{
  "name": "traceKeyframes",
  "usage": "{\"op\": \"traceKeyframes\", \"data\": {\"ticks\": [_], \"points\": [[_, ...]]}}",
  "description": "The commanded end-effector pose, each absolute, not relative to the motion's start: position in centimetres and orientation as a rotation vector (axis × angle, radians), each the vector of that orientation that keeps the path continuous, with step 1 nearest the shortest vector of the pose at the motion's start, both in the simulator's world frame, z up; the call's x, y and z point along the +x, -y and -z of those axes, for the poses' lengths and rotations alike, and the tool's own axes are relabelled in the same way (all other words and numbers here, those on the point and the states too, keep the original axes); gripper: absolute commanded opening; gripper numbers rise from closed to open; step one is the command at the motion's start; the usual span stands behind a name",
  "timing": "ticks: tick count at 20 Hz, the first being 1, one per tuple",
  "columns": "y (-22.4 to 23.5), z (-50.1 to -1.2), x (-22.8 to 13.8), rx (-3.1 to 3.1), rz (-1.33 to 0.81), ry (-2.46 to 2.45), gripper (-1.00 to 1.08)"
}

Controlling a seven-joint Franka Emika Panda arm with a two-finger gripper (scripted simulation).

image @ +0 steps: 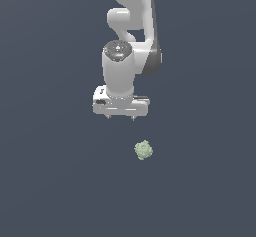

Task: Pick up the object and move it to a goal position.

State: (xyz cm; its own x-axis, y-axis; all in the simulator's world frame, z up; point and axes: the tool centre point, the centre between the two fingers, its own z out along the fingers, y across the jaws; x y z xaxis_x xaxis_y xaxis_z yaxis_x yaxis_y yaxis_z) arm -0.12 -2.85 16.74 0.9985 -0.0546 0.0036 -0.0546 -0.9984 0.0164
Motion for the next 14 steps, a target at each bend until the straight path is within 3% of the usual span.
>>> {"op": "traceKeyframes", "data": {"ticks": [1, 14], "points": [[2.86, -16.74, -0.12, 3.124, -0.005, 0.085, 1.00], [1.89, -16.31, -0.08, 3.133, -0.010, 0.029, 1.00]]}}
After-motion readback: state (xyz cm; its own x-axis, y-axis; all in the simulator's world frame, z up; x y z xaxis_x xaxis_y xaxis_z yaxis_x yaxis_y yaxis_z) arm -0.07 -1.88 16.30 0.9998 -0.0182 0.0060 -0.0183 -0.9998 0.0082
